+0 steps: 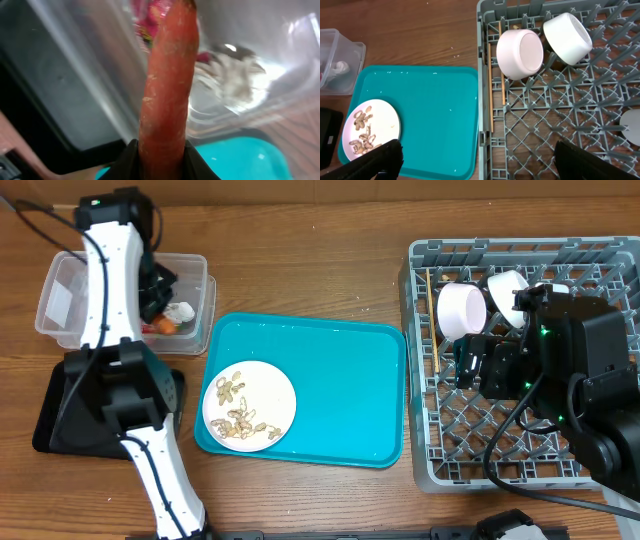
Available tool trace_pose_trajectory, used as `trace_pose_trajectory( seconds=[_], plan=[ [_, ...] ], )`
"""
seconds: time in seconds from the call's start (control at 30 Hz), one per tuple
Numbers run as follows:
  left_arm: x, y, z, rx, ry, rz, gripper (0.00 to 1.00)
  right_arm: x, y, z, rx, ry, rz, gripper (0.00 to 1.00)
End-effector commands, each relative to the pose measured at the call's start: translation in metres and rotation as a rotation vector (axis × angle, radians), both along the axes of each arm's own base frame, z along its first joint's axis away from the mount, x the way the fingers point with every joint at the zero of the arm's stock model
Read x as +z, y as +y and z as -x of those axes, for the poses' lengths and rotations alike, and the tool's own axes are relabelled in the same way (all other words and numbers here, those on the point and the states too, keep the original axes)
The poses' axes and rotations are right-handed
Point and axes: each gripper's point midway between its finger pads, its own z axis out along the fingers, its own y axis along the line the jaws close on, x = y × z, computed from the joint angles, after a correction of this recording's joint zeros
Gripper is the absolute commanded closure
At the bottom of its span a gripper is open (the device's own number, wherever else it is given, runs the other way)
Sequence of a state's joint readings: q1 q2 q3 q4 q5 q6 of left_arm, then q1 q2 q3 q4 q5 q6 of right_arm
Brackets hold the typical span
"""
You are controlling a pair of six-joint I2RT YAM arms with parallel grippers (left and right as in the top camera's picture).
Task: Sort waste into correct bins and load items into the dishwasher
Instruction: 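Carry the carrot onto the black tray and open left gripper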
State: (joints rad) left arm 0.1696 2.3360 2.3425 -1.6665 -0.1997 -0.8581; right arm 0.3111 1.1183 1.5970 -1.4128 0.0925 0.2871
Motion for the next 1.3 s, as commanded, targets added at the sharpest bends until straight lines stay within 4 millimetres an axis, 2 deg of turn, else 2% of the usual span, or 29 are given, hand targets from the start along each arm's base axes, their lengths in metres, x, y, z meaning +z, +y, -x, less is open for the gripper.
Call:
trace_pose_trajectory(
  seconds=[0.0,0.1,0.23,0.33,0.43,0.6,0.7,0.8,0.87,0.97,1.07,1.17,1.27],
  plan=[
    [0.041,0.026,0.016,0.009,-0.054,-0.058,0.96,0.004,0.001,0.000,0.004,-0.012,-0.008,0.00],
    [0.070,0.033,0.024,-0.002,-0.119,-0.068,0.96,0.004,0.001,0.000,0.004,-0.013,-0.008,0.00],
    [0.114,0.033,0.036,-0.023,-0.223,-0.093,0.96,0.004,0.001,0.000,0.004,-0.013,-0.009,0.00],
    [0.130,0.030,0.043,-0.097,-0.244,-0.102,0.96,0.004,0.001,0.000,0.004,-0.012,-0.008,0.00],
    [0.132,0.026,0.061,-0.105,-0.225,-0.094,0.96,0.003,0.001,0.002,0.004,-0.005,-0.006,0.00],
    [0.115,0.022,0.107,-0.075,-0.111,-0.106,0.96,0.001,0.001,0.003,0.006,0.004,-0.007,0.00],
    [0.097,0.022,0.135,-0.026,-0.043,-0.135,0.95,0.001,0.001,0.003,0.006,0.003,-0.006,0.00],
    [0.065,0.016,0.152,0.024,-0.011,-0.116,0.94,0.001,0.001,0.003,0.006,0.003,-0.006,0.00],
    [0.040,0.013,0.162,0.077,0.006,-0.115,0.89,0.001,0.001,0.003,0.006,0.003,-0.006,0.00],
    [0.004,0.012,0.167,0.098,0.020,-0.105,0.87,0.001,0.001,0.004,0.006,0.009,-0.005,0.00],
    [-0.033,0.013,0.160,0.126,-0.032,-0.069,0.83,-0.001,0.000,0.006,0.006,0.021,-0.001,0.00],
    [-0.054,0.017,0.155,0.170,-0.083,-0.058,0.80,-0.003,-0.001,0.008,0.006,0.029,0.002,0.00],
    [-0.063,0.020,0.153,0.195,-0.114,-0.046,0.78,-0.005,-0.001,0.011,0.006,0.042,0.006,0.00]
  ],
)
